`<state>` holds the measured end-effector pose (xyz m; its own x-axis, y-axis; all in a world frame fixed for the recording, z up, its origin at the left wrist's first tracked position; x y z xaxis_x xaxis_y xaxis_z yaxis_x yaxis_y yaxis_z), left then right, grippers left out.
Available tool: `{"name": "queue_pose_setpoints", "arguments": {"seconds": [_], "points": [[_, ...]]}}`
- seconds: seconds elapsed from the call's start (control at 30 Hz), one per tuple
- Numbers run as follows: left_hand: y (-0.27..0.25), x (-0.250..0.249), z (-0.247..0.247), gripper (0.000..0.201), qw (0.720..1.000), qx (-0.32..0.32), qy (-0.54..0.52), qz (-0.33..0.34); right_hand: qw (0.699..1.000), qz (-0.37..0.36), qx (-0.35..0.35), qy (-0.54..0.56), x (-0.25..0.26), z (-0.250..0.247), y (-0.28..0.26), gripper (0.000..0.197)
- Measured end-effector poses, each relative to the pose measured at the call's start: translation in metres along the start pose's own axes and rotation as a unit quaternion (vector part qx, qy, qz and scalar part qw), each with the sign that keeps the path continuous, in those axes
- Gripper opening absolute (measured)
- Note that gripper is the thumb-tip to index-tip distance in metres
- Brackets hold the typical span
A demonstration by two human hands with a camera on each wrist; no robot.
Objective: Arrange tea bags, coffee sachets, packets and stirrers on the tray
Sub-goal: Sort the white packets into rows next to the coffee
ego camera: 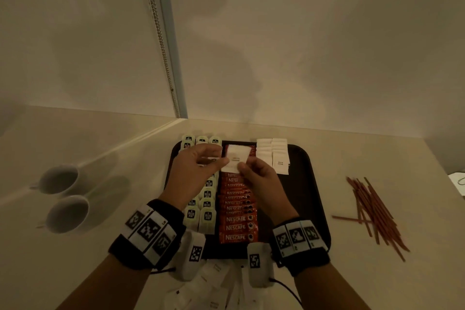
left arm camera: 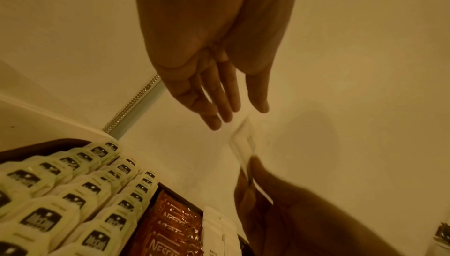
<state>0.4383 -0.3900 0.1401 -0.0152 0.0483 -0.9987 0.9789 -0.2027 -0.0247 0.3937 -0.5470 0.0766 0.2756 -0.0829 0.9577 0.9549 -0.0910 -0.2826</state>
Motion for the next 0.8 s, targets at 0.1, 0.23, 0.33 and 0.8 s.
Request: {"name": "queue_pose_setpoints", "arguments": {"seconds": [0.1,0.23,0.33,0.8], "points": [[-0.020,0.004,-0.017,0.013,0.999,0.021,0.026,-0.021,0.993,0.034,-0.094,-0.060,-0.020,-0.050,0.005,0.009],[-0.056,0.032,-0.060,0.017,0.995,0.039,0.019,-0.089,0.944,0.091,-0.212,-0.234,-0.055,-0.122,0.018,0.020],[-0.083,0.060,-0.101,0.022,0.991,0.002,0.035,-0.130,0.912,0.129,-0.223,-0.319,-0.073,-0.141,0.025,0.014],[-0.191,0.151,-0.218,0.019,0.929,-0.146,0.017,-0.340,0.876,0.141,-0.268,-0.375,-0.074,-0.128,0.044,0.026]]}}
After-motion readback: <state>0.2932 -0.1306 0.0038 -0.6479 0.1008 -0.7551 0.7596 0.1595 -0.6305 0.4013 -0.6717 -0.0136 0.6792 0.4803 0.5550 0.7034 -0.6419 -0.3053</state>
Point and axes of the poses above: each hand's wrist, its own y-axis towards the middle knuckle, its own z-axis out of the palm, x = y × z, the point moved 9 cm from there along y, towards the middle knuckle, and after that the axes turned 14 degrees about -y, right-handed, at the moved point
